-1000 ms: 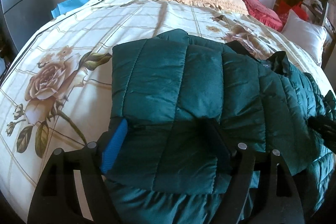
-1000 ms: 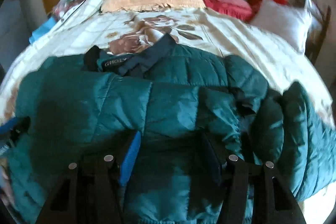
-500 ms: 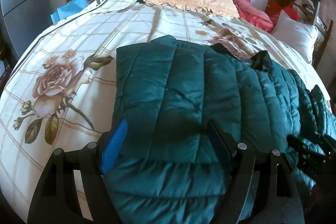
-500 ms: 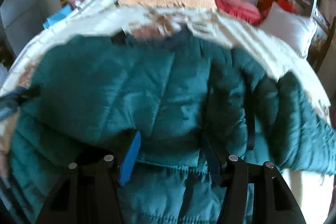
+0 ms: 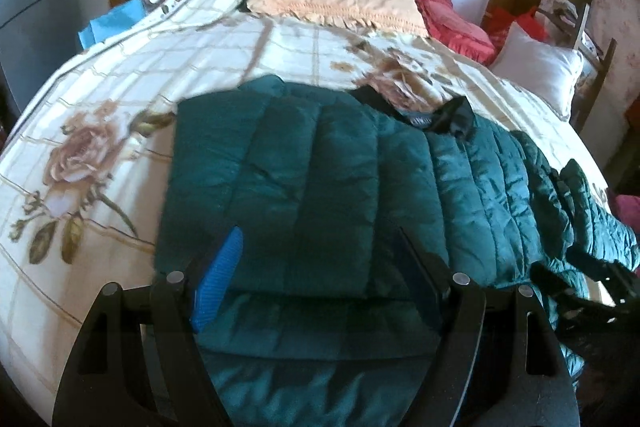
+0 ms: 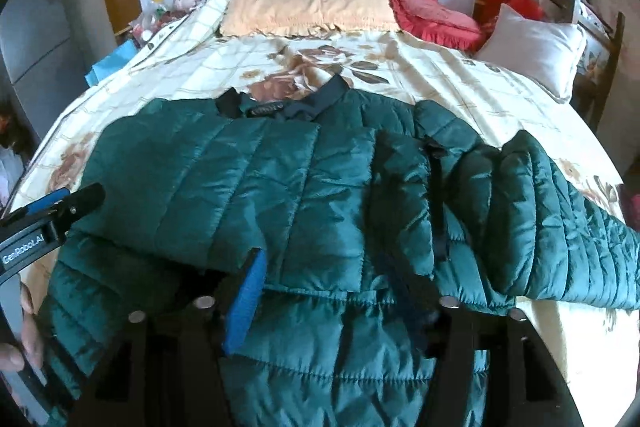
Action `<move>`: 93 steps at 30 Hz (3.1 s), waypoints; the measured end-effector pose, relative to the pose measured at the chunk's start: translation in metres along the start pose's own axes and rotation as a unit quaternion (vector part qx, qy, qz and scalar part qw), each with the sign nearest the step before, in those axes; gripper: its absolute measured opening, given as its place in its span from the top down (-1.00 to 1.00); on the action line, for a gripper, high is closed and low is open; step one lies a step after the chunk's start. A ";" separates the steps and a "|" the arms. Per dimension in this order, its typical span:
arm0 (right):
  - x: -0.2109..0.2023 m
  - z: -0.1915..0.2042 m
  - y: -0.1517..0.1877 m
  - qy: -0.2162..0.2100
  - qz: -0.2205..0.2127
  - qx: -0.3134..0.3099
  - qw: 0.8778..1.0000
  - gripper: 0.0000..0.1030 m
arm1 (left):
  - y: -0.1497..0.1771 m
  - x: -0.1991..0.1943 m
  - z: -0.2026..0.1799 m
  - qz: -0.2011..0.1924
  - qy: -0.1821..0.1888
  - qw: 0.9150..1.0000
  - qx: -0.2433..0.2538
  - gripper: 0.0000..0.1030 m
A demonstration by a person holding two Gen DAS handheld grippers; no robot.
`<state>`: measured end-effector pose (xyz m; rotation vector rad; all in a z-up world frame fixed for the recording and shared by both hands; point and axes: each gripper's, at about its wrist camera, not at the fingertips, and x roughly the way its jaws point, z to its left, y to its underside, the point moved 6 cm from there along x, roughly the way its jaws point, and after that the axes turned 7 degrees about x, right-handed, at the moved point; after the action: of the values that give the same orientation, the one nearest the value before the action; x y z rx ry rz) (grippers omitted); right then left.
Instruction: Fold large clothes
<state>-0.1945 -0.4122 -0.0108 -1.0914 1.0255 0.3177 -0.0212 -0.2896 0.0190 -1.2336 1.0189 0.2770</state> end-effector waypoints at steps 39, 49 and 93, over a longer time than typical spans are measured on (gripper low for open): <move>-0.067 -0.089 0.031 0.012 -0.033 0.072 0.997 -0.51 | 0.024 -0.039 -0.106 -0.018 0.044 0.998 0.048 -0.52; -0.073 -0.129 0.036 0.035 -0.036 0.096 0.994 -0.51 | 0.037 -0.028 -0.122 -0.010 0.059 0.997 0.053 -0.52; -0.056 -0.438 0.065 0.176 -0.043 0.407 0.895 -0.59 | 0.060 -0.001 -0.109 0.004 0.159 0.987 -0.001 -0.63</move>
<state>-0.4984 -0.7379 -0.0390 -0.4217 1.2568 -0.3859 -0.1157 -0.3628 -0.0164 -1.3010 1.2985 0.0872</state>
